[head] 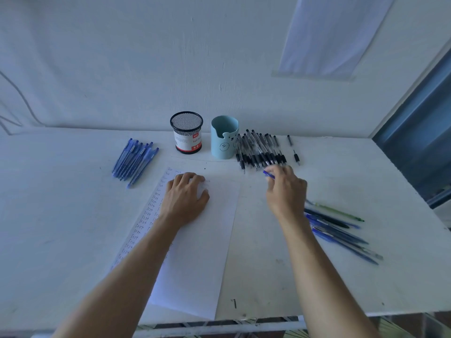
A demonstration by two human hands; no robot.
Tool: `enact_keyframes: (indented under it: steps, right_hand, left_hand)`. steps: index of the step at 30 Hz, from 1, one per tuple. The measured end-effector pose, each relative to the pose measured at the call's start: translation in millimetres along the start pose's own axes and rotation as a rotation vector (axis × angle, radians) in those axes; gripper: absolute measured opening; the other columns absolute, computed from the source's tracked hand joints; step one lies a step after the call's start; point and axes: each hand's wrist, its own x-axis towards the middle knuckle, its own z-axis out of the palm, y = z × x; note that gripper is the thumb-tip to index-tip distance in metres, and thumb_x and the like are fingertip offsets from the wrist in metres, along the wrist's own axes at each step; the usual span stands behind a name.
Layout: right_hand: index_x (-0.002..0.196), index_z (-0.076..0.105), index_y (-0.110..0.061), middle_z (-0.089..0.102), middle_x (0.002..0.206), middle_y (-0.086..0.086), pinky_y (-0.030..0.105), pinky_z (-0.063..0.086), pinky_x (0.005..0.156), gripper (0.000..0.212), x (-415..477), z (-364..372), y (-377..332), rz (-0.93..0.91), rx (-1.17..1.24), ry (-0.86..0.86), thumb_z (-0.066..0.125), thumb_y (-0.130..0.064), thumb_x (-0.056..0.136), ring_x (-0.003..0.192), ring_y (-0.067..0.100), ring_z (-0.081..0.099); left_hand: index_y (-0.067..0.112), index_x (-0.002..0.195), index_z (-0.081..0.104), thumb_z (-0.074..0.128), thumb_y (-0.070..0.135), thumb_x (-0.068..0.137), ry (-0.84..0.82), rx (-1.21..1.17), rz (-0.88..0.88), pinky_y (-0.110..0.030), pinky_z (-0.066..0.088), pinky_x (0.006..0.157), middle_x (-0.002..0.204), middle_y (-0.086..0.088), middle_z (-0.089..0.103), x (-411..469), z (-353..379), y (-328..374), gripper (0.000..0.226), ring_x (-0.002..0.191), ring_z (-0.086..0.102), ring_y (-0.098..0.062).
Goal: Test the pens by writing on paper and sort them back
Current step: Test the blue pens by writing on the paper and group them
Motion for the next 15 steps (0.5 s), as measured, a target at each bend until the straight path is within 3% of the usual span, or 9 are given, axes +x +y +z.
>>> enact_keyframes:
  steps: [4, 7, 10, 12, 15]
  right_hand:
    - [0.112, 0.066, -0.016, 0.063, 0.108, 0.003, 0.035, 0.043, 0.077, 0.017, 3.4, 1.9, -34.7, -0.024, 0.309, -0.052, 0.058, -0.018, 0.096, 0.091, 0.026, 0.061]
    - [0.103, 0.074, -0.015, 0.075, 0.096, -0.002, 0.030, 0.052, 0.083, 0.017, -1.4, 10.4, -55.8, 0.086, 0.482, -0.183, 0.065, -0.021, 0.090, 0.089, 0.018, 0.068]
    - [0.094, 0.078, -0.013, 0.077, 0.088, 0.003, 0.030, 0.056, 0.086, 0.017, -11.0, 29.4, -67.7, 0.213, 0.544, -0.352, 0.074, -0.022, 0.081, 0.088, 0.018, 0.071]
    - [0.080, 0.077, -0.011, 0.075, 0.077, 0.006, 0.039, 0.060, 0.078, 0.016, -16.2, 40.9, -73.0, 0.273, 0.580, -0.401, 0.079, -0.026, 0.073, 0.078, 0.024, 0.072]
    - [0.080, 0.073, -0.014, 0.074, 0.076, 0.005, 0.038, 0.058, 0.072, 0.027, -17.0, 49.4, -75.0, 0.248, 0.544, -0.391, 0.078, -0.040, 0.078, 0.073, 0.030, 0.069]
  left_hand:
    - [0.024, 0.132, 0.056, 0.054, 0.039, 0.096, 0.003, -0.045, -0.010, -0.037, 0.024, 0.112, 0.138, 0.003, 0.052, -0.4, 0.0, -1.5, 0.039, 0.135, 0.036, -0.021]
    - [0.025, 0.130, 0.058, 0.054, 0.035, 0.097, 0.002, -0.080, -0.015, -0.035, 0.024, 0.111, 0.137, 0.004, 0.052, 0.6, -0.5, -3.0, 0.035, 0.135, 0.036, -0.020]
    - [0.024, 0.126, 0.062, 0.048, 0.020, 0.098, 0.025, -0.146, -0.017, -0.034, 0.024, 0.108, 0.136, 0.003, 0.055, 2.2, 0.3, -6.3, 0.031, 0.133, 0.038, -0.020]
    - [0.023, 0.121, 0.064, 0.046, 0.016, 0.099, 0.049, -0.181, -0.015, -0.033, 0.026, 0.106, 0.134, 0.004, 0.058, 2.5, 1.0, -9.2, 0.030, 0.131, 0.041, -0.020]
    - [0.023, 0.118, 0.065, 0.043, 0.029, 0.097, 0.031, -0.191, -0.006, -0.035, 0.028, 0.104, 0.131, 0.004, 0.059, 2.2, -0.5, -10.6, 0.031, 0.129, 0.043, -0.022]
